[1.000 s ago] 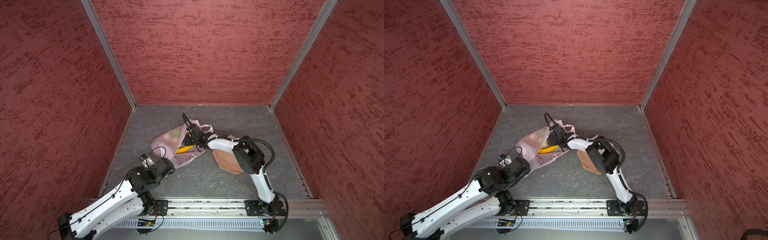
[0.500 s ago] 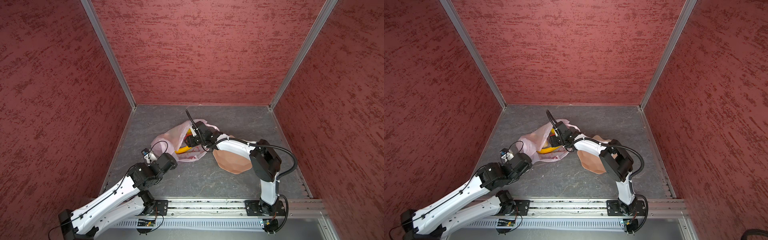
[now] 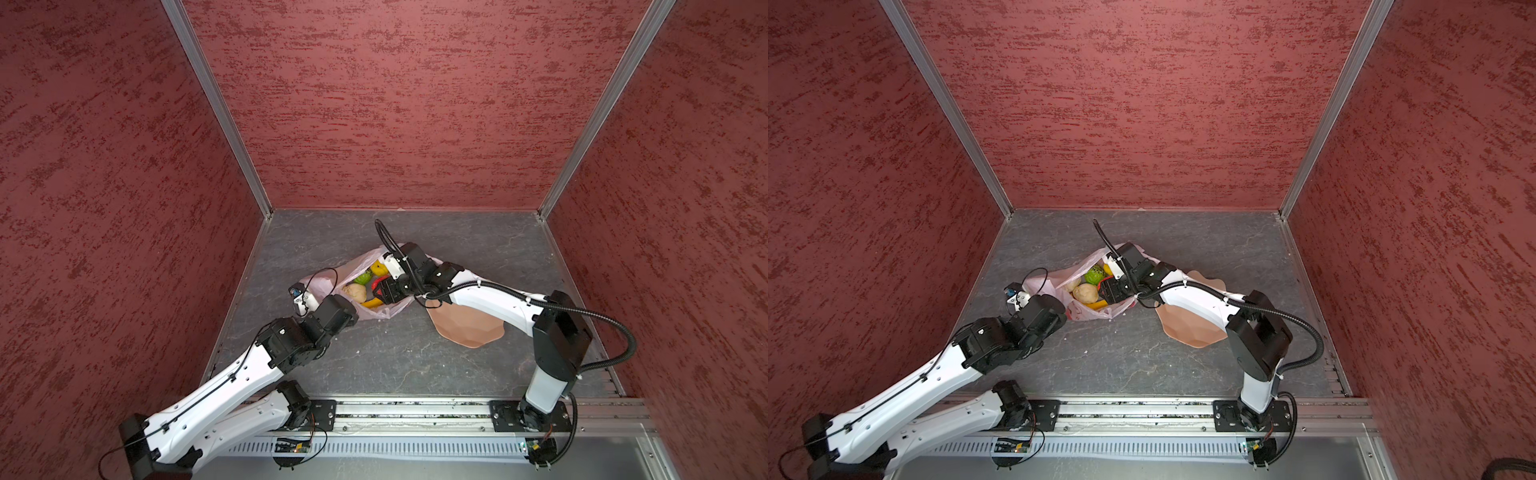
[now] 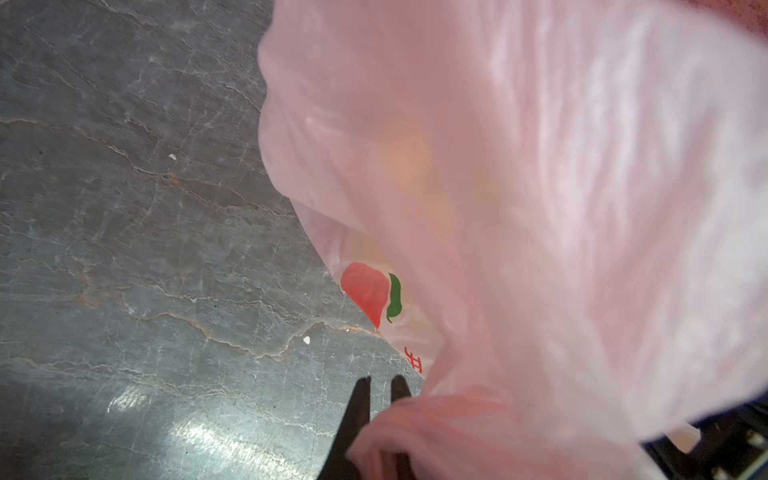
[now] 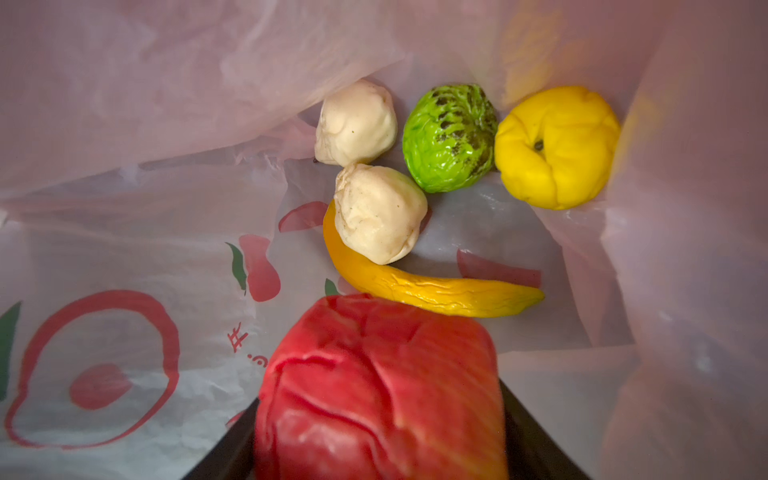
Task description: Take the fake fruits out of the plastic bag
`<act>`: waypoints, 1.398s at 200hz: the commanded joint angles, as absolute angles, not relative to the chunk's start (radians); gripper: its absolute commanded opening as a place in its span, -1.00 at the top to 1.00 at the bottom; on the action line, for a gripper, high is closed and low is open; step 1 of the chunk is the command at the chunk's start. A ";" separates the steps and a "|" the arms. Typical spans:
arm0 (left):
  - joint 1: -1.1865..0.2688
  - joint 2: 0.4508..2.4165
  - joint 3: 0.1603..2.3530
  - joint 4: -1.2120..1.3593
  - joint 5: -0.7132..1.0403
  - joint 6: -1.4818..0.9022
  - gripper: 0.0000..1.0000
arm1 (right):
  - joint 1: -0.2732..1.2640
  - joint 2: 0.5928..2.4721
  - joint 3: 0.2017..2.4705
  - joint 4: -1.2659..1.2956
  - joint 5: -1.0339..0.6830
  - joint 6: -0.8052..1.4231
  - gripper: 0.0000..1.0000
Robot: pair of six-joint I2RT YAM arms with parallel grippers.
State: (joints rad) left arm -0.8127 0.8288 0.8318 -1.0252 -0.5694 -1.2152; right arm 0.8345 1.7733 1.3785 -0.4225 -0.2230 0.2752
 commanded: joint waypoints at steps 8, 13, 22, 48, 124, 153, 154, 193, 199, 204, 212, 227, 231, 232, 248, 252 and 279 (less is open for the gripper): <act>-0.807 0.799 0.863 -1.028 -0.619 -1.191 0.73 | 0.839 1.735 1.371 -0.470 -0.249 0.236 0.36; -0.807 0.794 0.863 -1.028 -0.623 -1.189 0.73 | 0.839 1.734 1.371 -0.475 -0.250 0.233 0.36; -0.806 0.787 0.864 -1.029 -0.626 -1.187 0.73 | 0.839 1.738 1.374 -0.483 -0.250 0.230 0.36; -0.807 0.772 0.864 -1.032 -0.632 -1.183 0.73 | 0.839 1.776 1.398 -0.518 -0.257 0.220 0.36; -0.813 0.711 0.849 -1.026 -0.650 -1.154 0.74 | 0.841 1.897 1.478 -0.566 -0.305 0.195 0.37; -0.825 0.666 0.844 -1.031 -0.673 -1.146 0.74 | 0.841 1.911 1.482 -0.580 -0.293 0.206 0.39; -0.825 0.664 0.844 -1.032 -0.673 -1.146 0.74 | 0.841 1.910 1.481 -0.580 -0.292 0.207 0.38; -0.827 0.625 0.849 -1.033 -0.685 -1.118 0.74 | 0.842 1.879 1.466 -0.601 -0.269 0.253 0.40; -0.825 0.622 0.851 -1.030 -0.684 -1.108 0.74 | 0.844 1.870 1.461 -0.602 -0.268 0.262 0.40; -0.826 0.620 0.852 -1.026 -0.683 -1.099 0.74 | 0.844 1.860 1.456 -0.603 -0.264 0.270 0.40; -0.826 0.618 0.857 -1.023 -0.682 -1.079 0.74 | 0.845 1.846 1.448 -0.603 -0.260 0.283 0.40; -0.824 0.618 0.876 -1.036 -0.684 -1.051 0.73 | 0.850 1.818 1.435 -0.597 -0.256 0.302 0.41; -0.824 0.617 0.881 -1.038 -0.685 -1.043 0.73 | 0.850 1.813 1.432 -0.595 -0.256 0.304 0.41; -0.822 0.617 0.881 -1.039 -0.685 -1.040 0.73 | 0.850 1.811 1.432 -0.595 -0.256 0.306 0.41; -0.819 0.608 0.903 -1.040 -0.684 -1.002 0.73 | 0.851 1.793 1.420 -0.588 -0.264 0.315 0.41; -0.817 0.605 0.906 -1.036 -0.682 -0.990 0.73 | 0.851 1.792 1.420 -0.589 -0.267 0.316 0.41; -0.815 0.595 0.917 -0.980 -0.639 -0.927 0.72 | 0.856 1.797 1.429 -0.610 -0.275 0.293 0.41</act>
State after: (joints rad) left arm -0.8211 0.6071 0.8944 -1.0264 -0.6590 -1.0164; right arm 0.8474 1.8194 1.4330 -0.5903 -0.2741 0.3008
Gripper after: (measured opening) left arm 0.138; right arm 0.661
